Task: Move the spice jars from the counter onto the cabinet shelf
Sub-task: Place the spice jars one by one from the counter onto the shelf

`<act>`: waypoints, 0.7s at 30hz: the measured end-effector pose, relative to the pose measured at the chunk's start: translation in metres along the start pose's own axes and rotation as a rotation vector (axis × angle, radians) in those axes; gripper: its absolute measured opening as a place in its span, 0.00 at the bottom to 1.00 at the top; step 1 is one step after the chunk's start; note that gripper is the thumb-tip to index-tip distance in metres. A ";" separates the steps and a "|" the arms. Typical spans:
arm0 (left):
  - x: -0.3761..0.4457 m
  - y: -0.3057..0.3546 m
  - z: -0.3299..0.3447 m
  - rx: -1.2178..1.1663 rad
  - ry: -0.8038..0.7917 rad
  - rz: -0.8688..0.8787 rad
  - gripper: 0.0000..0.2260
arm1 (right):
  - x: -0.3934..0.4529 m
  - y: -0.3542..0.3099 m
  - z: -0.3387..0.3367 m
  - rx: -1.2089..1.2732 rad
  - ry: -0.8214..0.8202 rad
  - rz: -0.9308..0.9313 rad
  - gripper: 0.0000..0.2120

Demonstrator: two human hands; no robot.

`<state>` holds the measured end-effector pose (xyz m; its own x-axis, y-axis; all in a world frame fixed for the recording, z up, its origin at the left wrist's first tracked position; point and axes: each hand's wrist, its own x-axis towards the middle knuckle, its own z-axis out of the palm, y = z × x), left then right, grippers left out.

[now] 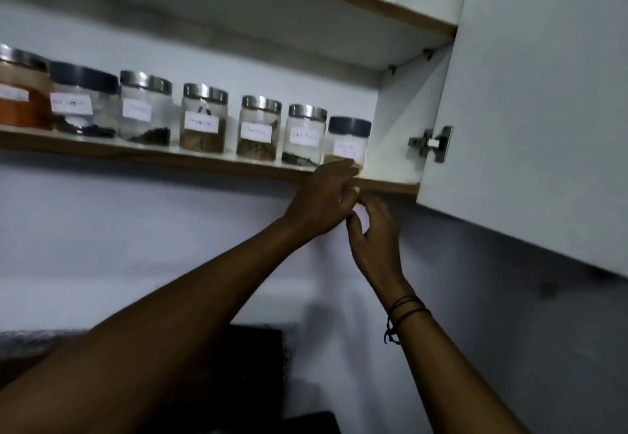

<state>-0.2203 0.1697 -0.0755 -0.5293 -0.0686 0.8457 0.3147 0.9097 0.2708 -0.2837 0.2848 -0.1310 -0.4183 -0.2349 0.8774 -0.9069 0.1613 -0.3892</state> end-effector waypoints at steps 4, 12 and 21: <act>-0.093 -0.014 0.035 -0.061 -0.131 -0.051 0.19 | -0.090 0.015 0.015 0.015 -0.075 0.152 0.12; -0.247 -0.046 0.114 -0.258 -0.331 -0.386 0.19 | -0.232 0.052 0.048 -0.017 -0.267 0.443 0.12; -0.378 -0.053 0.169 -0.242 -0.806 -0.662 0.15 | -0.381 0.081 0.060 -0.459 -0.647 0.644 0.18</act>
<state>-0.1705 0.2164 -0.4873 -0.9885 -0.1478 -0.0322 -0.1251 0.6788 0.7236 -0.2004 0.3294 -0.5138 -0.8899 -0.4246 0.1667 -0.4503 0.7597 -0.4691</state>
